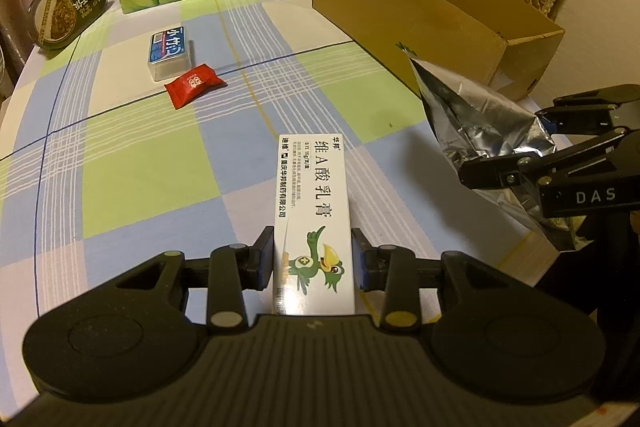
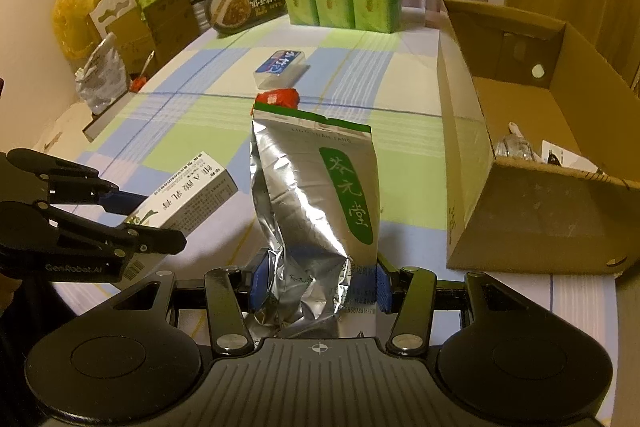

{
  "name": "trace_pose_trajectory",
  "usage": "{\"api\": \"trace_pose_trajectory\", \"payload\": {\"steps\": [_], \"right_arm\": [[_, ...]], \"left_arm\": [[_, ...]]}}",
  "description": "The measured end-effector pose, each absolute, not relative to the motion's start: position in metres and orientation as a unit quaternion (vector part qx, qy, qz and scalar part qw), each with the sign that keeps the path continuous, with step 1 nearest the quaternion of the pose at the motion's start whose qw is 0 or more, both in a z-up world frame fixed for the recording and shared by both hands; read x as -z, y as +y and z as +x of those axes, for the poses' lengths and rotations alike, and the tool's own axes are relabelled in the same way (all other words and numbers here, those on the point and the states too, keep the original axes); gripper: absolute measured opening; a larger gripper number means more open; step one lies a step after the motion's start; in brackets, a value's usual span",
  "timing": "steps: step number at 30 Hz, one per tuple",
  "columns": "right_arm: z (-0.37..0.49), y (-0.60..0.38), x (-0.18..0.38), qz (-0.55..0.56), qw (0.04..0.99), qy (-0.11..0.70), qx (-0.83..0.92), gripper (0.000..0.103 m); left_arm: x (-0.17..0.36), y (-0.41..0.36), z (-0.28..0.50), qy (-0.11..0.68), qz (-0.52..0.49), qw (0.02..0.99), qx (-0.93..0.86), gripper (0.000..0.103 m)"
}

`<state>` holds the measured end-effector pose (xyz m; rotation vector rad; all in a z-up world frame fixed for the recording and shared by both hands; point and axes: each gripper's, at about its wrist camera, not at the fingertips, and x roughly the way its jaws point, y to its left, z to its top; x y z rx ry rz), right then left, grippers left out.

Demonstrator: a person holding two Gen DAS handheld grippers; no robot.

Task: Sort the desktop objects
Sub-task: 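Lift silver tea bag with right tool while left tool lifts ointment box, then carry tea bag and ointment box over the cardboard box with both tools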

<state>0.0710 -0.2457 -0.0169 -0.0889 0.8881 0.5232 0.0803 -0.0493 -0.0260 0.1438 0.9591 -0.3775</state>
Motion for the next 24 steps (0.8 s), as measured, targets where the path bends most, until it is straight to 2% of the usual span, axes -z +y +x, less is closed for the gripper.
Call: {"api": "trace_pose_trajectory", "payload": {"steps": [13, 24], "right_arm": [[0.084, -0.26, -0.024, -0.026, 0.892, 0.38, -0.245, 0.048], [0.125, -0.31, -0.072, -0.014, 0.918, 0.338, -0.206, 0.048]], "left_arm": [[-0.001, -0.062, 0.098, 0.433, 0.068, 0.877, 0.195, 0.033], [-0.055, -0.109, 0.135, 0.382, 0.061, 0.893, 0.228, 0.033]]}}
